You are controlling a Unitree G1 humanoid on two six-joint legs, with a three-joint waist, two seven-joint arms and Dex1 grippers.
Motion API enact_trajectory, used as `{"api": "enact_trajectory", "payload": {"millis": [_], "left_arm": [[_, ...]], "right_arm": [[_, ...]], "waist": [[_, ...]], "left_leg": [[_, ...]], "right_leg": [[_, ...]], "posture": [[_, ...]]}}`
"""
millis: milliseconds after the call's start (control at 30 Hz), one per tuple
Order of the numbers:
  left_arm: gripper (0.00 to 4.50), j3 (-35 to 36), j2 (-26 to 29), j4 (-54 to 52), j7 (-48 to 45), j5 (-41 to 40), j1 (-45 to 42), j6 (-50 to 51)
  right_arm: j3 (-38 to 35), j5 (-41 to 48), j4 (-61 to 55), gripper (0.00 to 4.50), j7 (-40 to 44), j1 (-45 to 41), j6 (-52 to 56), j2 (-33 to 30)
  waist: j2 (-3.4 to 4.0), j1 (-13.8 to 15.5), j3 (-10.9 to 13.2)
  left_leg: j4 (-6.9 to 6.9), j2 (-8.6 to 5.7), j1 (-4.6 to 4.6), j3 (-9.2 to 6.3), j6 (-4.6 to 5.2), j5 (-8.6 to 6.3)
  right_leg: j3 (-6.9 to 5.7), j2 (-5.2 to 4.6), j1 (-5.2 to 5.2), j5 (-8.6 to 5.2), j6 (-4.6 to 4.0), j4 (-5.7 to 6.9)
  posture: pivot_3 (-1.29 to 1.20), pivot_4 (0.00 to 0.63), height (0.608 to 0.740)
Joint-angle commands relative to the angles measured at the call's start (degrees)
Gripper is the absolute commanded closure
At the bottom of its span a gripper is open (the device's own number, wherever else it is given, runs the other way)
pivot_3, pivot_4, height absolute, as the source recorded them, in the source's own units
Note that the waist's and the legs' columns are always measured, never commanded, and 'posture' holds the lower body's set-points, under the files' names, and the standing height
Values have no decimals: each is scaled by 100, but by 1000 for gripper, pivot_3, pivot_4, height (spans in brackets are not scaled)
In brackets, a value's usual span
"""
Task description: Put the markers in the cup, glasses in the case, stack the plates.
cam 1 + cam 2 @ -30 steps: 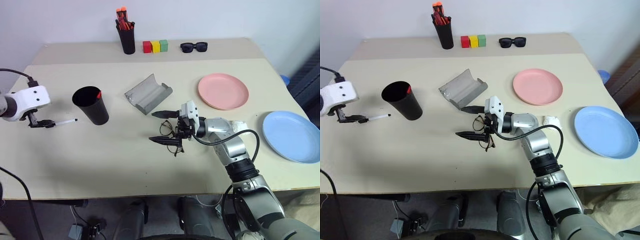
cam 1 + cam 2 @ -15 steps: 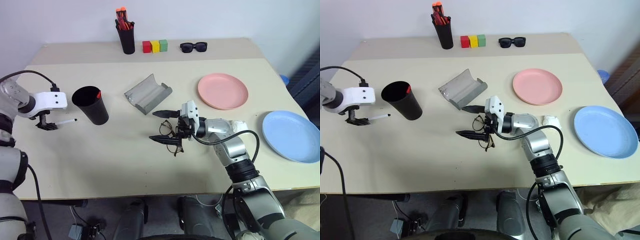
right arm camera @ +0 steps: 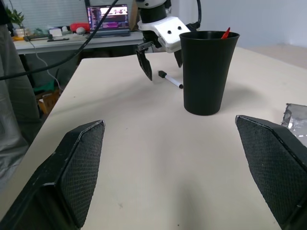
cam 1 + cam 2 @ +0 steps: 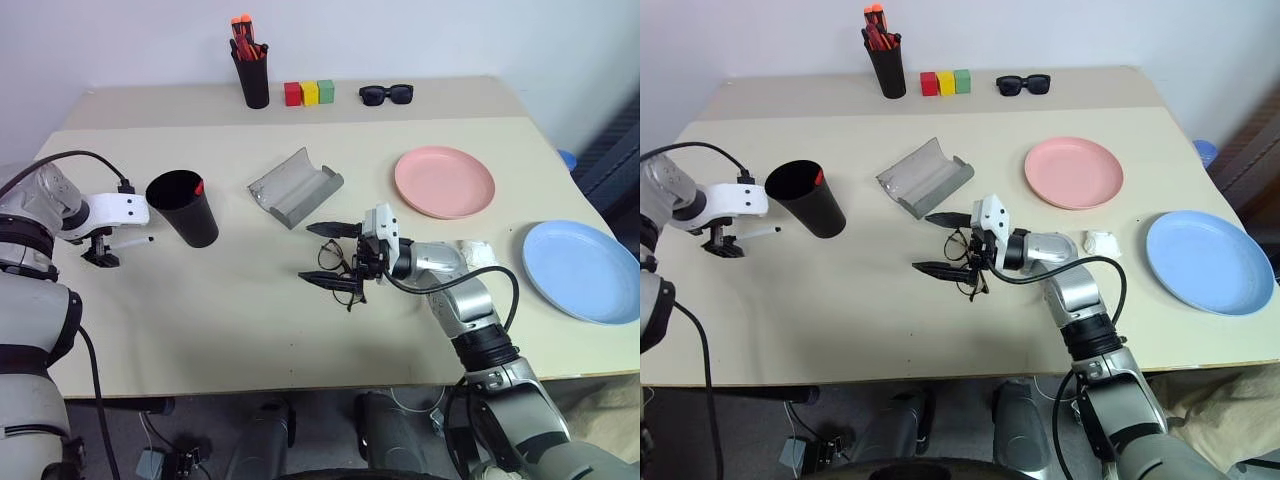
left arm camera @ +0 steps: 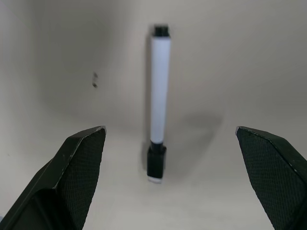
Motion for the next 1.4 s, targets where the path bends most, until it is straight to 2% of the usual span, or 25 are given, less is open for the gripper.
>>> {"api": "enact_trajectory", "payload": {"millis": [33,467,833,933,1067,1400], "left_arm": [[31,-7,75,2,-5,56,-44,-9],[31,-30,15,92,223,145,91,49],[31,-12,-327,222,264,188,51,438],[31,26,-393,240,-67,147,48,585],[31,134,-462,236,-1012,-31,48,842],[31,292,-506,124,-1302,-239,16,1119]], "right_arm": [[-121,112,-310,51,-69,-3,-25,21],[-115,170,-463,51,-164,93,55,-29],[-178,244,-896,51,-319,358,295,-161],[-198,256,-982,51,-365,416,333,-206],[-209,266,-1082,51,-421,486,373,-242],[-248,277,-1258,51,-574,620,460,-298]], "waist": [[-1,2,0],[-1,2,1],[-2,11,0],[0,19,0],[0,6,0],[-1,4,0]], "left_leg": [[2,0,0,0,0,0],[6,0,0,0,0,0],[16,-2,1,-1,0,0],[20,-2,5,-1,0,0],[21,-4,5,0,0,0],[21,-4,4,0,1,0]], "right_leg": [[0,0,0,0,0,2],[0,0,0,0,-1,6],[1,0,3,0,0,16],[1,0,9,0,0,18],[1,-2,12,0,0,13],[2,-2,12,0,0,13]], "posture": [[0,150,740],[0,150,740],[0,150,740],[0,150,740],[0,150,740],[0,150,740]]}}
